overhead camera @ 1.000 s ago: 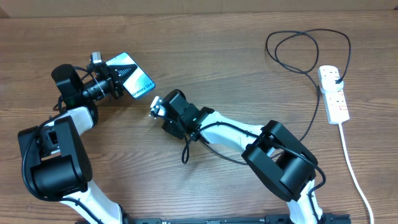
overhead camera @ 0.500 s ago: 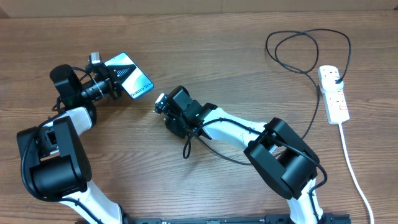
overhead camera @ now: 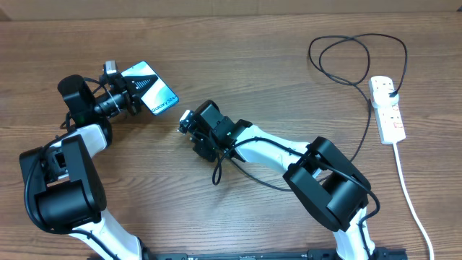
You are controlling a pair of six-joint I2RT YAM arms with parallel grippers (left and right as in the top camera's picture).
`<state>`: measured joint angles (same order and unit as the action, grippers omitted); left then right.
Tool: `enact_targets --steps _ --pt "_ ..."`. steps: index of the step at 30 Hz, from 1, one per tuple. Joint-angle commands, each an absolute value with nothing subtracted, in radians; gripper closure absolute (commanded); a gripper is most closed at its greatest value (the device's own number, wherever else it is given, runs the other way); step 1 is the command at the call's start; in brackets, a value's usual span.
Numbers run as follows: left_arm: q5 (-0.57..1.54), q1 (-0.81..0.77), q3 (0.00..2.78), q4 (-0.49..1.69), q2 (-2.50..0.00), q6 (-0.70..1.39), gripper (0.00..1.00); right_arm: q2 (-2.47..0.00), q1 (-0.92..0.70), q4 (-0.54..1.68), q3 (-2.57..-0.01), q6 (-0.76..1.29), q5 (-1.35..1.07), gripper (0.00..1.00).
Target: Plug charger to phone and switch on socket
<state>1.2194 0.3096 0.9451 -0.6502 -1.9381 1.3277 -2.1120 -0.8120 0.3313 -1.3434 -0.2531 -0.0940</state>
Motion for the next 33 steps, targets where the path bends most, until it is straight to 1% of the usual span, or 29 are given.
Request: enact_targets --steps 1,6,9,11,13,19,21,22,27,33 --pt "1.25 0.316 0.971 -0.655 -1.943 1.305 0.96 -2.172 -0.804 0.362 -1.329 -0.257 -0.074 0.96" --pt "1.25 0.316 0.971 -0.655 -1.943 1.304 0.96 -2.172 -0.804 0.385 -1.33 -0.23 -0.111 0.96" --pt "1.25 0.316 0.971 -0.655 -1.943 1.305 0.96 -2.17 -0.801 0.437 -1.357 -0.204 -0.143 0.96" --pt "1.25 0.316 0.971 -0.655 -1.943 1.304 0.96 -2.156 -0.779 0.556 -1.433 -0.2 -0.302 0.96" --pt "1.251 0.316 0.971 -0.655 -1.943 1.302 0.96 -2.145 -0.757 0.596 -1.465 -0.177 -0.423 0.96" --pt "1.29 0.316 0.971 -0.655 -1.943 1.235 0.96 -2.125 -0.651 0.593 -1.469 -0.113 -0.87 0.96" --pt "1.312 0.315 0.971 -0.655 -1.943 1.206 0.96 -2.125 -0.616 0.594 -1.469 -0.1 -0.974 0.96" --pt "1.341 0.313 0.971 -0.655 -1.943 1.182 0.96 -2.125 -0.575 0.594 -1.469 -0.099 -1.086 0.96" --pt "1.37 0.294 0.971 -0.655 -1.943 1.162 0.95 -2.125 -0.5 0.596 -1.469 -0.022 -1.201 0.96" --pt "1.332 0.229 0.971 -0.654 -1.943 1.165 0.96 -2.125 -0.439 0.609 -1.467 -0.004 -1.368 0.96"
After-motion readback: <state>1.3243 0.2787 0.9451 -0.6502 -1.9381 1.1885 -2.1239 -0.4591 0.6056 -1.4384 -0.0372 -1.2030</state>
